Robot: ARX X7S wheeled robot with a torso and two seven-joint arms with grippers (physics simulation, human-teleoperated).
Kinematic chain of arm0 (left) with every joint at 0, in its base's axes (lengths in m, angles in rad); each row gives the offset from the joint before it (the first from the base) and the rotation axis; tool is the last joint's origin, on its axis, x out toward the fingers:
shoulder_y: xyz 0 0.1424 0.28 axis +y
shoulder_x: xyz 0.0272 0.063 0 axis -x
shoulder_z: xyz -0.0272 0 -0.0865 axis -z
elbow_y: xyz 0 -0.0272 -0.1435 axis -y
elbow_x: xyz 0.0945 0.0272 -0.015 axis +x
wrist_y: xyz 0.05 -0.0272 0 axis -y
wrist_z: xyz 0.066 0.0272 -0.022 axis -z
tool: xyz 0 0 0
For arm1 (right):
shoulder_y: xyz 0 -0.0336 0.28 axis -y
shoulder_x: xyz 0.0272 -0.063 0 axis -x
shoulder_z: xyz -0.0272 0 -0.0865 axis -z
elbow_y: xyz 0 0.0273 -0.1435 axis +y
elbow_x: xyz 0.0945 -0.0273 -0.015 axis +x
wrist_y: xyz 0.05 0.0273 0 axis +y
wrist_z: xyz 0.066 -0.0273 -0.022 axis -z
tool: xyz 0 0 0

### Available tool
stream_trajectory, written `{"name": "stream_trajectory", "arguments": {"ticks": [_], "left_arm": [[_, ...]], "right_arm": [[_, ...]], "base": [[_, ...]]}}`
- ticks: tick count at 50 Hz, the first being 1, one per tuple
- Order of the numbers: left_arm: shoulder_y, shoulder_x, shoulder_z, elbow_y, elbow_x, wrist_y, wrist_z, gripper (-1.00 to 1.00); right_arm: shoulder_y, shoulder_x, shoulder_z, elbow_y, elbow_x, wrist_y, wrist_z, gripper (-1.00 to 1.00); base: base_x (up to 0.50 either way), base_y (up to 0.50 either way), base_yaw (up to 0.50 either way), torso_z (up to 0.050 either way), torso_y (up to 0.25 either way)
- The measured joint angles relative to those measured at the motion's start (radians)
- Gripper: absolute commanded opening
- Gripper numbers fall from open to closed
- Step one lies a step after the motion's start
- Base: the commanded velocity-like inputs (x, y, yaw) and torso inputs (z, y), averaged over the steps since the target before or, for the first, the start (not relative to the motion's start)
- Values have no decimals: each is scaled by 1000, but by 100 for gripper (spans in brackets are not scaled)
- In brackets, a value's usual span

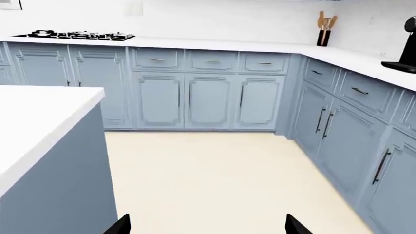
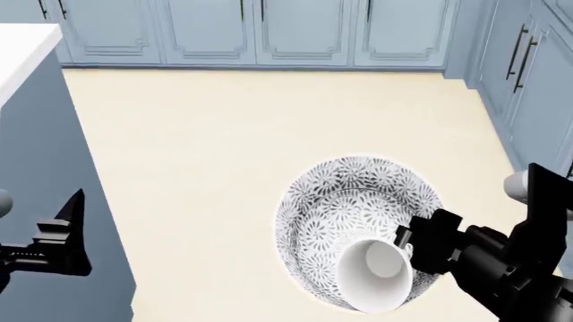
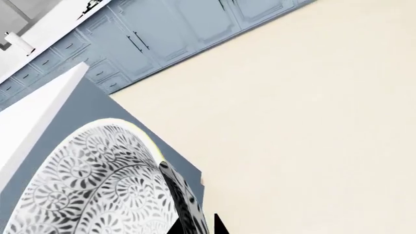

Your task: Place the cup inside the bowl on the dining table and move the bowl to any counter.

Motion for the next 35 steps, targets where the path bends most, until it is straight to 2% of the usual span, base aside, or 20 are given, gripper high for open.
{"name": "stream_trajectory", "arguments": {"ticks": [35], "left_arm": [[5, -6, 0, -19, 8, 20, 10, 100]], "right_arm": [[121, -54, 8, 52, 1, 63, 11, -100]], "base": [[500, -111, 0, 0, 1]]}}
